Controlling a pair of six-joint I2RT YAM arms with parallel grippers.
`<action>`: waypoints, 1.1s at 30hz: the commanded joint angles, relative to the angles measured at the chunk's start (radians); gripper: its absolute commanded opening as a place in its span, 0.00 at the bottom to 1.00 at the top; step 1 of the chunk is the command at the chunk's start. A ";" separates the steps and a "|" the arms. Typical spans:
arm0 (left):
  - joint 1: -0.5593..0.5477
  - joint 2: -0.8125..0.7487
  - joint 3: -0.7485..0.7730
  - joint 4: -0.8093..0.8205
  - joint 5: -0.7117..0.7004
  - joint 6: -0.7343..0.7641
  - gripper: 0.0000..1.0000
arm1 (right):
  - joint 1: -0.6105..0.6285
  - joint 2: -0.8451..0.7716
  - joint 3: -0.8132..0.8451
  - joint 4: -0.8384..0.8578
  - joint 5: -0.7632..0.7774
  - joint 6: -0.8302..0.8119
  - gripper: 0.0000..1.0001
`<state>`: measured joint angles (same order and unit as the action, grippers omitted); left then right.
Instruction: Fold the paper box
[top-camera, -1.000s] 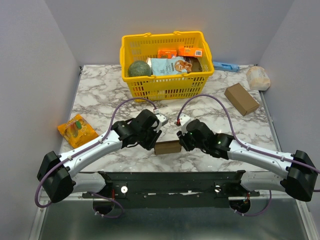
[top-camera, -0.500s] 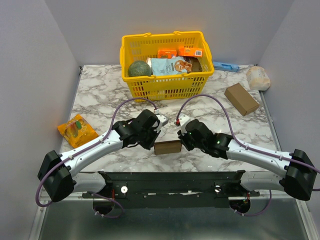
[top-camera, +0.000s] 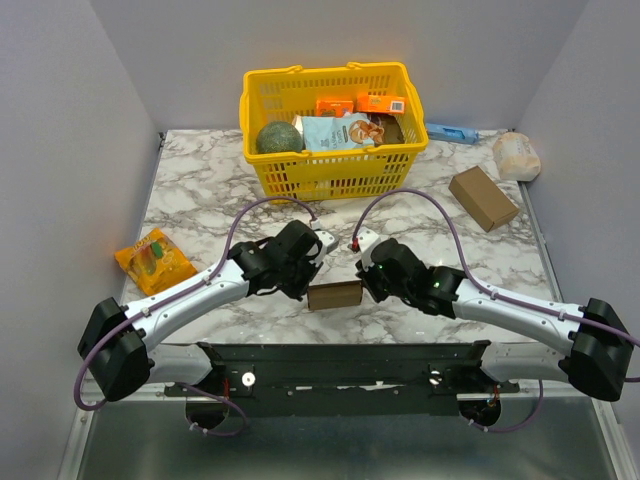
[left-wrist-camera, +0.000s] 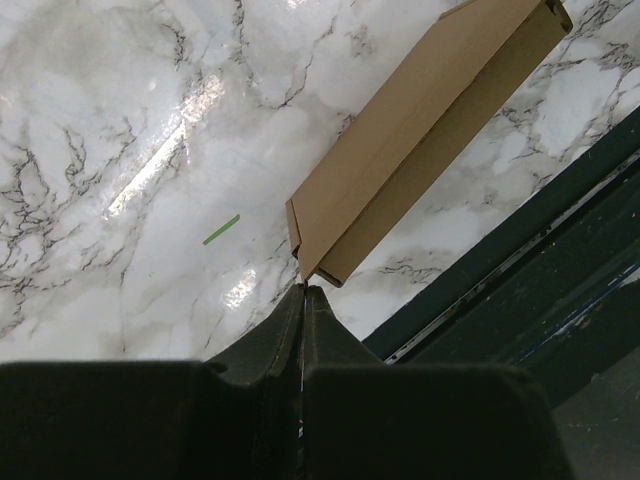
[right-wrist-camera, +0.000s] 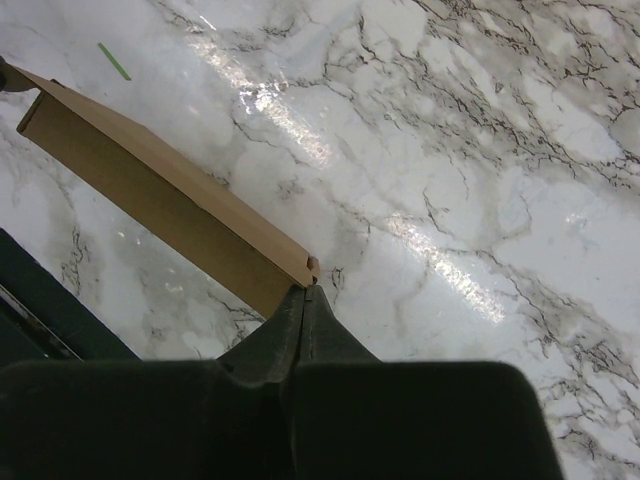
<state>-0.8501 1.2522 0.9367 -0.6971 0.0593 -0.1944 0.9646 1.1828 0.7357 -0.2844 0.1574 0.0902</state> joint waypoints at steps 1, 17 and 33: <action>-0.010 0.010 0.036 0.021 -0.036 -0.046 0.06 | -0.004 -0.015 0.019 0.025 -0.010 0.028 0.02; -0.032 0.004 0.021 0.148 -0.127 -0.270 0.00 | 0.010 -0.031 0.011 0.039 0.073 0.172 0.00; -0.035 -0.020 -0.068 0.266 -0.165 -0.370 0.00 | 0.017 -0.049 -0.018 0.039 0.083 0.180 0.00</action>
<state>-0.8688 1.2587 0.8890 -0.5354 -0.0994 -0.5175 0.9676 1.1496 0.7307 -0.2893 0.2504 0.2447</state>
